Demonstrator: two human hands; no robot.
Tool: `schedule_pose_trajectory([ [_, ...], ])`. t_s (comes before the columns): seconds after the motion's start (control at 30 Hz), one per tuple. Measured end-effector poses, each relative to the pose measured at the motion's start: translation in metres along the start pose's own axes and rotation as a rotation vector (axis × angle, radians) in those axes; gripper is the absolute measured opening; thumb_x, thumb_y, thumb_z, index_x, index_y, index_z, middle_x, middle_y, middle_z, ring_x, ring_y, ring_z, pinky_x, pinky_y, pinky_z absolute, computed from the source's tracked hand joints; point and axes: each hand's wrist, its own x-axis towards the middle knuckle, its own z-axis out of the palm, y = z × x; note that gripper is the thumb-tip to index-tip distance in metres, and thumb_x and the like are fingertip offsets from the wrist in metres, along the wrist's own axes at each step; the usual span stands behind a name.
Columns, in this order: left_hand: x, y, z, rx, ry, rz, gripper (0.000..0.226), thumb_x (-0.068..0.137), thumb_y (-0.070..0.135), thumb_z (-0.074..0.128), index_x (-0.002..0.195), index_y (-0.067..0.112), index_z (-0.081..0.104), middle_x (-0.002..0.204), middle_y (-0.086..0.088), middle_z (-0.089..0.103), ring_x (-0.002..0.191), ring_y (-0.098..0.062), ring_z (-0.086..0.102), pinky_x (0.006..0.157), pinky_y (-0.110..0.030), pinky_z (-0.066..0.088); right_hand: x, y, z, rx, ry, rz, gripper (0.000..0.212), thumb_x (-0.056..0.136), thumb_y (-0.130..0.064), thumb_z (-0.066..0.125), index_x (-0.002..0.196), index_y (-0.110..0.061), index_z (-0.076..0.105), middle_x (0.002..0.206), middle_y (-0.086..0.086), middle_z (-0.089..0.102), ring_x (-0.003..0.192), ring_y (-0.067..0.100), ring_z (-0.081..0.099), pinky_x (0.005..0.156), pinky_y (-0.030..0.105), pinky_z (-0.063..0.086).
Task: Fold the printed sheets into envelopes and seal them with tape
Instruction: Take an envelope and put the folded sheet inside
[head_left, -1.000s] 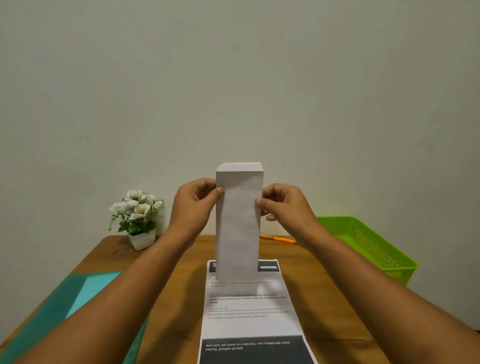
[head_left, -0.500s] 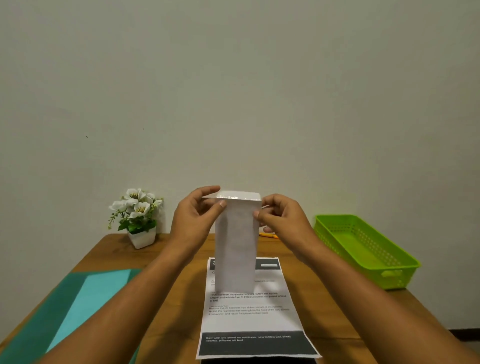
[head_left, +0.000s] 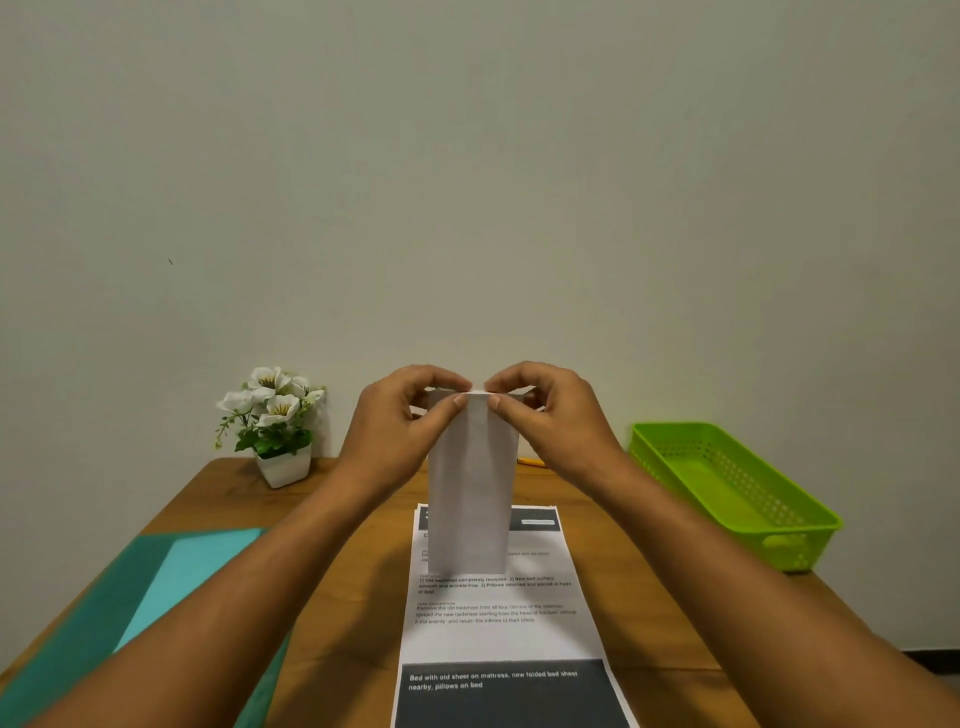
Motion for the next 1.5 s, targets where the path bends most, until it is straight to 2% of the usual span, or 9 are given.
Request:
schedule_pose_trajectory([
  [0.27, -0.003, 0.004, 0.002, -0.003, -0.049, 0.022, 0.012, 0.095, 0.031, 0.071, 0.101, 0.023, 0.078, 0.095, 0.013, 0.075, 0.095, -0.008, 0.07, 0.074, -0.038, 0.062, -0.004, -0.004, 0.003, -0.071, -0.045, -0.036, 0.01, 0.098, -0.032, 0.07, 0.098, -0.026, 0.078, 0.091, -0.013, 0.074, 0.091, 0.0, 0.067, 0.068, 0.009, 0.047],
  [0.57, 0.0, 0.009, -0.006, 0.005, -0.032, 0.014, 0.007, 0.092, 0.03, 0.074, 0.095, 0.027, 0.08, 0.089, 0.015, 0.076, 0.094, -0.006, 0.069, 0.074, -0.03, 0.061, -0.003, -0.007, -0.001, 0.051, 0.033, -0.026, 0.009, 0.089, -0.027, 0.081, 0.085, -0.019, 0.081, 0.08, -0.008, 0.076, 0.08, 0.007, 0.071, 0.068, 0.02, 0.055],
  [0.77, 0.002, 0.013, -0.012, -0.123, -0.01, -0.071, 0.009, 0.086, 0.028, 0.08, 0.088, 0.019, 0.08, 0.085, 0.004, 0.077, 0.086, -0.015, 0.071, 0.075, -0.037, 0.061, 0.0, -0.011, -0.005, 0.185, 0.048, 0.019, 0.014, 0.084, -0.024, 0.086, 0.079, -0.014, 0.077, 0.078, 0.001, 0.076, 0.079, 0.017, 0.073, 0.072, 0.034, 0.063],
  [0.9, -0.001, 0.018, -0.011, -0.37, 0.038, -0.191, 0.014, 0.083, 0.017, 0.081, 0.086, 0.003, 0.076, 0.082, -0.006, 0.076, 0.077, -0.016, 0.071, 0.064, -0.026, 0.056, 0.0, -0.011, -0.008, 0.338, 0.022, 0.015, 0.003, 0.092, -0.011, 0.077, 0.092, -0.011, 0.08, 0.089, 0.004, 0.078, 0.084, 0.012, 0.072, 0.073, 0.025, 0.057],
  [1.1, -0.014, 0.009, -0.007, -0.54, 0.142, -0.371, 0.011, 0.085, 0.011, 0.078, 0.079, 0.007, 0.07, 0.08, -0.005, 0.074, 0.076, -0.014, 0.071, 0.066, -0.029, 0.061, -0.012, 0.009, -0.002, 0.413, -0.103, 0.162, 0.006, 0.096, -0.003, 0.069, 0.1, -0.002, 0.074, 0.086, 0.005, 0.075, 0.072, 0.007, 0.068, 0.063, 0.016, 0.05],
  [1.17, -0.022, -0.002, -0.006, -0.513, 0.136, -0.425, 0.015, 0.084, 0.013, 0.079, 0.077, 0.007, 0.068, 0.077, -0.005, 0.073, 0.075, -0.013, 0.07, 0.063, -0.028, 0.06, -0.016, 0.018, 0.001, 0.346, -0.132, 0.203, 0.006, 0.096, -0.004, 0.07, 0.097, -0.005, 0.076, 0.087, 0.007, 0.076, 0.072, 0.007, 0.069, 0.063, 0.018, 0.051],
  [1.3, -0.044, -0.028, -0.008, -0.297, 0.046, -0.47, 0.031, 0.084, 0.025, 0.081, 0.071, 0.006, 0.061, 0.064, -0.003, 0.066, 0.062, -0.011, 0.063, 0.055, -0.024, 0.051, -0.017, 0.037, 0.013, 0.161, -0.164, 0.21, 0.009, 0.094, -0.012, 0.071, 0.096, -0.016, 0.079, 0.091, 0.006, 0.079, 0.079, 0.018, 0.073, 0.077, 0.036, 0.058],
  [1.37, -0.056, -0.039, -0.011, -0.144, -0.023, -0.469, 0.036, 0.087, 0.03, 0.078, 0.07, 0.004, 0.061, 0.06, -0.001, 0.065, 0.058, -0.008, 0.06, 0.054, -0.022, 0.049, -0.017, 0.045, 0.022, 0.053, -0.183, 0.204, 0.01, 0.092, -0.013, 0.072, 0.094, -0.019, 0.079, 0.087, 0.002, 0.079, 0.08, 0.02, 0.074, 0.077, 0.036, 0.059],
  [1.5, -0.075, -0.065, -0.019, 0.114, -0.19, -0.47, 0.026, 0.091, 0.034, 0.074, 0.074, 0.014, 0.071, 0.068, -0.001, 0.069, 0.065, -0.018, 0.062, 0.06, -0.03, 0.051, -0.021, 0.06, 0.046, -0.146, -0.253, 0.194, 0.012, 0.09, -0.017, 0.07, 0.095, -0.025, 0.079, 0.086, -0.006, 0.076, 0.08, 0.01, 0.07, 0.074, 0.032, 0.057],
])
